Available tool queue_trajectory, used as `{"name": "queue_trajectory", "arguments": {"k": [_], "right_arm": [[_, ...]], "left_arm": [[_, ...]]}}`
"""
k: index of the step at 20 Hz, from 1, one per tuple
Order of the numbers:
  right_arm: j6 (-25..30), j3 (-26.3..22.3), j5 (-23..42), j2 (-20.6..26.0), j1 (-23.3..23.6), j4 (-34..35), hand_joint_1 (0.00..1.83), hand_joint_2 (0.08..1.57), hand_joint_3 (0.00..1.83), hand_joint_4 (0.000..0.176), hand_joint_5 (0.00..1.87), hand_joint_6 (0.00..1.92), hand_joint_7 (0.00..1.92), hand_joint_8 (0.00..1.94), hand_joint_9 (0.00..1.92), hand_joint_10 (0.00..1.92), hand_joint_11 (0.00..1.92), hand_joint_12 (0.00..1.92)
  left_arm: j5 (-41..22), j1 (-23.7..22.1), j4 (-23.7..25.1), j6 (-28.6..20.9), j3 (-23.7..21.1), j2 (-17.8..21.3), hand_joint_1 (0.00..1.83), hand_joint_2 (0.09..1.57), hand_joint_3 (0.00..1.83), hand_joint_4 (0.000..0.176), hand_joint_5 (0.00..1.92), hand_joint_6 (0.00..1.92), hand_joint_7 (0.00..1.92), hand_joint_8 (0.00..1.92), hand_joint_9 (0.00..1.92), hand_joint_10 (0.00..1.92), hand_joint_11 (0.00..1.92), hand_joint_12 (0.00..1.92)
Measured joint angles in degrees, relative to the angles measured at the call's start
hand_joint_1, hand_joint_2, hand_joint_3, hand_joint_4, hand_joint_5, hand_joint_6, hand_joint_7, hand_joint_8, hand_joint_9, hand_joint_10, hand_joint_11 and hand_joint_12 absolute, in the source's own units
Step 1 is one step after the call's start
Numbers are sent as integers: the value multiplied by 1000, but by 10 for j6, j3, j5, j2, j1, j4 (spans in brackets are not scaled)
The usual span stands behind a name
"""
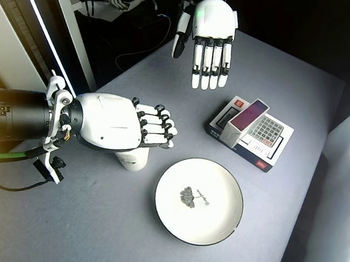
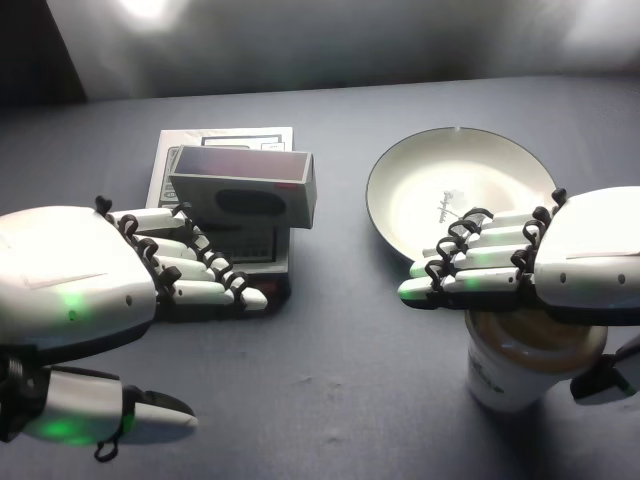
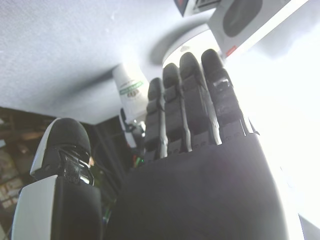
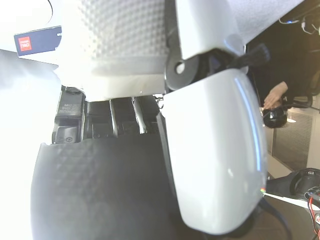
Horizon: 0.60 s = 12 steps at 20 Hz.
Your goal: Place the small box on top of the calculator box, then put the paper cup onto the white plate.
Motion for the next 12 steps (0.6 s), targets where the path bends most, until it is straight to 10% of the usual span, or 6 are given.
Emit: {"name": "queue_trajectory", "arguments": {"k": [12], "right_arm": [[39, 0, 28, 1, 0, -55, 1421, 942, 0, 0, 0, 0, 0, 0, 0, 0, 0, 455]], "left_arm": [[2, -4, -5, 0, -1, 0, 292, 1267, 0, 0, 303, 9, 357, 8, 343, 9, 25, 709]]}}
